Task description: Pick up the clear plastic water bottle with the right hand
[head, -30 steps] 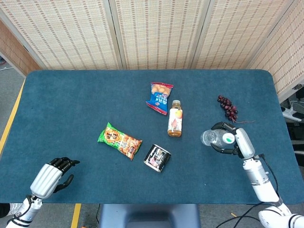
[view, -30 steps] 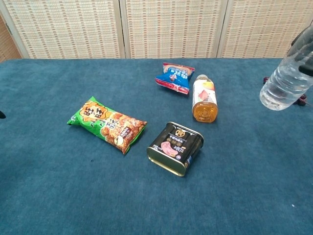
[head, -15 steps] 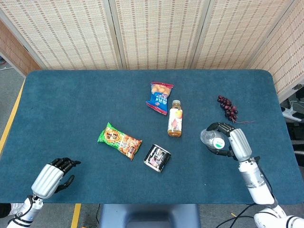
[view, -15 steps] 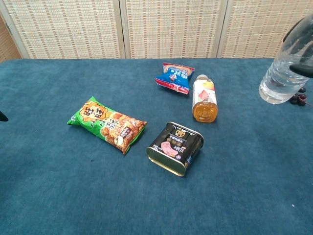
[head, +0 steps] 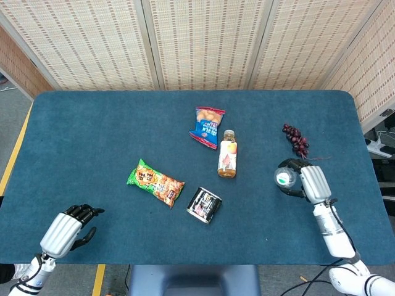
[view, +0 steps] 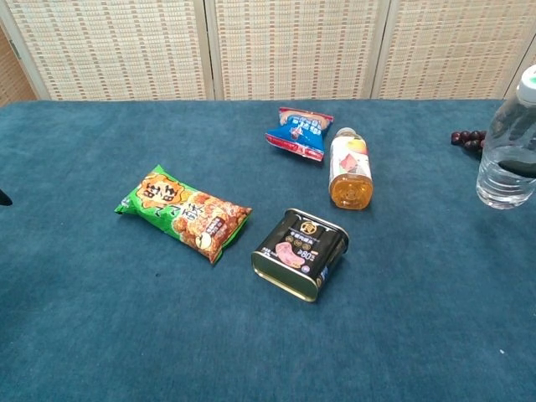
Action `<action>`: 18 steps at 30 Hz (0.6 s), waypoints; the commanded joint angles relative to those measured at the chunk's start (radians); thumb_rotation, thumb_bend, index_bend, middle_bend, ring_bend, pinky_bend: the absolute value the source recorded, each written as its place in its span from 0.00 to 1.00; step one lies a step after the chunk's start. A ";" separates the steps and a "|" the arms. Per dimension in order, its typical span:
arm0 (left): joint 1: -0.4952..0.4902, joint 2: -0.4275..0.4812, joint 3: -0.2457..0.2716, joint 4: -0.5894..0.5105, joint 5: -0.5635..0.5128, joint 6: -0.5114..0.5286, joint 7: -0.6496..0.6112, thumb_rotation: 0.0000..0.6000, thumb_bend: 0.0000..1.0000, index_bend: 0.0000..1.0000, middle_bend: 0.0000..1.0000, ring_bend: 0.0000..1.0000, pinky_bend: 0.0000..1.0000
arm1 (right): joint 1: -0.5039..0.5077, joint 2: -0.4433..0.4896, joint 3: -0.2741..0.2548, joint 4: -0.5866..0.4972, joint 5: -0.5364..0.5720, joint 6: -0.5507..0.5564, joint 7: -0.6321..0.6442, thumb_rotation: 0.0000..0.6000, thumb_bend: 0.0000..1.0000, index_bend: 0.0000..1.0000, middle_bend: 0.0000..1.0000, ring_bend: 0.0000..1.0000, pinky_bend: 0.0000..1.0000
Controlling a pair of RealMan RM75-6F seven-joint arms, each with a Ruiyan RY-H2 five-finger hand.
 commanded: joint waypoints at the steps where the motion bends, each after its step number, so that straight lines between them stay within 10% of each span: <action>1: 0.000 0.000 0.000 0.002 -0.001 -0.002 0.004 1.00 0.42 0.27 0.39 0.30 0.39 | -0.019 0.042 -0.005 -0.150 -0.074 0.094 0.057 1.00 0.49 0.79 0.72 0.64 0.61; 8: 0.000 -0.001 0.003 0.000 0.005 -0.002 0.008 1.00 0.42 0.27 0.39 0.30 0.39 | -0.042 0.173 -0.035 -0.324 -0.125 0.120 0.165 1.00 0.49 0.79 0.72 0.64 0.61; 18: -0.002 -0.003 0.005 -0.001 0.003 -0.012 0.013 1.00 0.42 0.27 0.39 0.30 0.39 | 0.016 0.123 -0.050 -0.171 -0.017 -0.138 0.436 1.00 0.49 0.79 0.72 0.65 0.61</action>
